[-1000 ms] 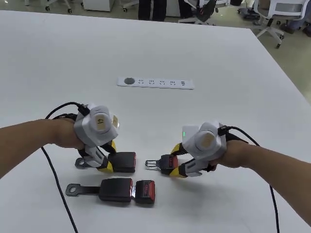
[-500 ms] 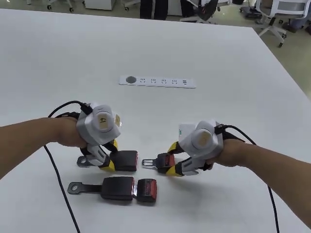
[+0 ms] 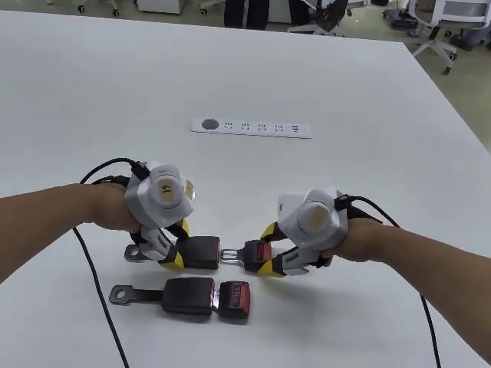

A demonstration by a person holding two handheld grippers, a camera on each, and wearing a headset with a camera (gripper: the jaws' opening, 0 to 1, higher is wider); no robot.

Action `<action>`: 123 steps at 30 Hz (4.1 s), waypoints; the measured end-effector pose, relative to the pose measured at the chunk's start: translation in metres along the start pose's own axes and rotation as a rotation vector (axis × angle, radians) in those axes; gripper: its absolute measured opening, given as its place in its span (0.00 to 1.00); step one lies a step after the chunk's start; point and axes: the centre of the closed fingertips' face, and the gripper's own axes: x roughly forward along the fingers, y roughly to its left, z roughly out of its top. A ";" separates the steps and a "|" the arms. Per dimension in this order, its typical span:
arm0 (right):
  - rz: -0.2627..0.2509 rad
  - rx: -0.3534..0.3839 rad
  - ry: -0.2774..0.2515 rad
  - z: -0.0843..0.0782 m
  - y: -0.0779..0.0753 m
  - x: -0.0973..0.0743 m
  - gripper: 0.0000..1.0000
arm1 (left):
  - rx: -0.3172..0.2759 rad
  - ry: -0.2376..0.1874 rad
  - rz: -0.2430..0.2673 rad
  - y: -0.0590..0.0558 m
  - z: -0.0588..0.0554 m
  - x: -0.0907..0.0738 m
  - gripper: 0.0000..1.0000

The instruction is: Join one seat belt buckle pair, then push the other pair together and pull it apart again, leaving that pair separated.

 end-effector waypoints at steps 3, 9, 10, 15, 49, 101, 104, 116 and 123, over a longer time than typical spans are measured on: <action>0.002 0.000 -0.001 0.001 0.000 0.001 0.30 | -0.001 -0.002 -0.001 -0.001 0.001 0.000 0.31; 0.006 0.001 -0.008 0.007 0.001 0.005 0.30 | -0.002 -0.006 0.000 -0.002 0.001 0.001 0.31; 0.007 -0.001 -0.010 0.008 0.001 0.006 0.30 | -0.002 -0.008 0.001 -0.002 0.001 0.001 0.32; 0.007 -0.005 -0.015 0.010 0.000 0.010 0.30 | -0.011 -0.017 -0.003 -0.001 -0.001 0.002 0.32; 0.015 -0.002 -0.020 0.015 0.002 0.012 0.27 | -0.011 -0.016 -0.007 0.002 -0.003 0.004 0.31; 0.030 -0.010 -0.002 0.028 0.003 0.023 0.26 | 0.009 0.001 -0.002 0.000 -0.003 0.004 0.31; 0.031 -0.014 -0.002 0.029 0.004 0.022 0.26 | 0.009 -0.005 -0.003 0.001 -0.003 0.004 0.31; 0.031 -0.014 0.002 0.028 0.005 0.022 0.27 | 0.014 0.003 -0.005 0.002 -0.005 0.006 0.31; 0.028 -0.016 0.004 0.029 0.006 0.021 0.28 | 0.000 0.007 -0.004 0.002 -0.004 0.006 0.32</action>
